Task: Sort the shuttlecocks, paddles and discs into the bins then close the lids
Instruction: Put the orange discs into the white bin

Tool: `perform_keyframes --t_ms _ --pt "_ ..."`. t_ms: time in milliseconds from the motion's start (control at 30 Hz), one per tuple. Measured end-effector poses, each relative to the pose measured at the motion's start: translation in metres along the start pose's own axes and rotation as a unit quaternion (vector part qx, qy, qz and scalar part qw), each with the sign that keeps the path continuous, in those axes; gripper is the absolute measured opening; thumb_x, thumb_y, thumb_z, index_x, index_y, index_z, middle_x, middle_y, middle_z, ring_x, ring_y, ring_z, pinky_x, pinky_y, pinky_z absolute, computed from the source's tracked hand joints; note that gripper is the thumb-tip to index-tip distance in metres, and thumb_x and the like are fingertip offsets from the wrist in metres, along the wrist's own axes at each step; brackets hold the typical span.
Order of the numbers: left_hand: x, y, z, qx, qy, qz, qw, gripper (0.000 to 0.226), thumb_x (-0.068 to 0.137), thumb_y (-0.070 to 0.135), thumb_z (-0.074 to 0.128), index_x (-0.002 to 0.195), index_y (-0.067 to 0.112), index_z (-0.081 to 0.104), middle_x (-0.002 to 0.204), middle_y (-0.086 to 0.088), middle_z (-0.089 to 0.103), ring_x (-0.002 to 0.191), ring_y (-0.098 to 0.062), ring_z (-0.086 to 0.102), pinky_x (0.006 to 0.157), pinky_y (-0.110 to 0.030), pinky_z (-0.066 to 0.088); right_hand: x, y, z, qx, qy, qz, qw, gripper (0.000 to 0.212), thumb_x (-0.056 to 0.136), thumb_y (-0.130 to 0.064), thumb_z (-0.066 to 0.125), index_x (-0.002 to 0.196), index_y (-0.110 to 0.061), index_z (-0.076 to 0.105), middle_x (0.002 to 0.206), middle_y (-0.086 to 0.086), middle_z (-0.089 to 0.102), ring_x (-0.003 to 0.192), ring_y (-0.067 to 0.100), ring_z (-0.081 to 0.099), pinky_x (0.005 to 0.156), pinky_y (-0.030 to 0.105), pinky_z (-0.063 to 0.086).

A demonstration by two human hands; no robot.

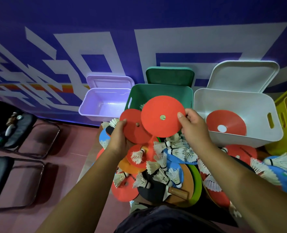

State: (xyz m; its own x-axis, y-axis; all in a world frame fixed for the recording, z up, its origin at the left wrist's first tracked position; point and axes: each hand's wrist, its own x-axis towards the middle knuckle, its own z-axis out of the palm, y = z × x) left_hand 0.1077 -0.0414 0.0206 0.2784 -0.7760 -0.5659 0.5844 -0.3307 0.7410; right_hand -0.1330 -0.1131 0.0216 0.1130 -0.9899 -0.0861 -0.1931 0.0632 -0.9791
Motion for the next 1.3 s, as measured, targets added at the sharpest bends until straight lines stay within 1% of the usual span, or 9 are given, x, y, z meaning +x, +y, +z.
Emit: perform_keyframes --t_ms 133,300,433,633,800,900,1033,1133,1300 --pt "-0.003 -0.002 0.008 0.009 -0.01 -0.004 1.0 0.045 0.108 0.044 0.047 0.146 0.021 0.051 0.133 -0.017 0.069 0.118 -0.042 0.069 0.089 -0.077 0.052 0.001 -0.003 0.009 -0.069 -0.063 0.057 0.994 0.018 0.107 -0.037 0.056 0.103 -0.024 0.067 0.076 -0.005 0.069 0.056 0.015 0.062 0.063 0.033 0.05" --pt "-0.016 -0.003 0.017 0.128 -0.041 0.002 0.991 0.067 0.101 0.076 0.029 0.141 0.032 0.06 0.122 -0.009 0.077 0.105 -0.03 0.077 0.075 -0.046 0.063 -0.005 0.007 0.022 -0.112 -0.113 0.1 0.982 0.019 0.107 -0.035 0.054 0.12 -0.029 0.066 0.096 -0.004 0.076 0.058 0.023 0.075 0.067 0.041 0.063" --pt "-0.02 -0.004 0.016 0.144 -0.049 -0.027 0.988 0.079 0.094 0.084 0.027 0.14 0.03 0.063 0.128 -0.006 0.075 0.116 -0.03 0.073 0.102 -0.059 0.055 -0.011 0.005 0.029 -0.099 -0.13 0.112 0.98 0.014 0.107 -0.033 0.055 0.111 -0.027 0.067 0.077 -0.001 0.074 0.057 0.024 0.074 0.064 0.036 0.058" --pt "-0.017 -0.003 -0.003 0.129 -0.034 -0.029 0.991 0.071 0.098 0.081 0.029 0.137 0.03 0.059 0.125 -0.001 0.076 0.113 -0.025 0.075 0.093 -0.053 0.06 -0.007 0.005 0.044 -0.121 -0.138 0.119 0.976 0.015 0.106 -0.039 0.056 0.112 -0.027 0.063 0.086 0.001 0.076 0.051 0.017 0.066 0.062 0.046 0.061" --pt "-0.015 -0.002 -0.02 0.171 -0.039 -0.024 0.984 0.062 0.099 0.077 0.039 0.128 0.029 0.064 0.122 0.002 0.077 0.11 -0.023 0.075 0.091 -0.052 0.062 -0.003 0.0 0.059 -0.121 -0.147 0.11 0.976 0.016 0.106 -0.036 0.058 0.118 -0.027 0.063 0.102 -0.006 0.074 0.049 0.012 0.063 0.046 0.025 0.049" --pt "-0.005 -0.004 -0.035 0.18 -0.003 -0.012 0.984 0.05 0.099 0.065 0.057 0.131 0.026 0.064 0.124 -0.002 0.074 0.109 -0.027 0.074 0.087 -0.054 0.063 0.001 0.001 0.07 -0.126 -0.141 0.107 0.976 0.013 0.105 -0.034 0.06 0.116 -0.027 0.063 0.098 -0.004 0.074 0.048 0.011 0.061 0.048 0.027 0.048" --pt "0.008 -0.003 -0.057 0.204 0.061 0.048 0.976 0.02 0.106 0.032 0.059 0.104 0.013 0.065 0.089 -0.008 0.063 0.078 -0.025 0.064 0.067 -0.043 0.063 0.004 -0.002 0.088 -0.122 -0.131 0.087 0.98 0.001 0.105 -0.032 0.06 0.105 -0.032 0.061 0.091 0.0 0.073 0.049 0.01 0.06 0.05 0.028 0.047" --pt "0.017 0.003 -0.077 0.186 0.077 0.064 0.978 0.019 0.107 0.028 0.059 0.108 0.014 0.072 0.086 -0.007 0.063 0.076 -0.025 0.063 0.066 -0.043 0.063 0.009 -0.009 0.108 -0.139 -0.142 0.065 0.978 0.004 0.103 -0.035 0.06 0.104 -0.037 0.062 0.086 -0.003 0.074 0.063 0.015 0.067 0.063 0.038 0.054" --pt "0.035 0.027 -0.111 0.134 0.102 0.072 0.983 0.021 0.107 0.031 0.059 0.114 0.018 0.075 0.089 -0.007 0.071 0.076 -0.024 0.069 0.065 -0.039 0.062 0.025 -0.029 0.15 -0.138 -0.205 0.067 0.967 0.024 0.107 -0.022 0.053 0.125 -0.036 0.058 0.073 -0.001 0.073 0.053 0.019 0.067 0.053 0.033 0.054"
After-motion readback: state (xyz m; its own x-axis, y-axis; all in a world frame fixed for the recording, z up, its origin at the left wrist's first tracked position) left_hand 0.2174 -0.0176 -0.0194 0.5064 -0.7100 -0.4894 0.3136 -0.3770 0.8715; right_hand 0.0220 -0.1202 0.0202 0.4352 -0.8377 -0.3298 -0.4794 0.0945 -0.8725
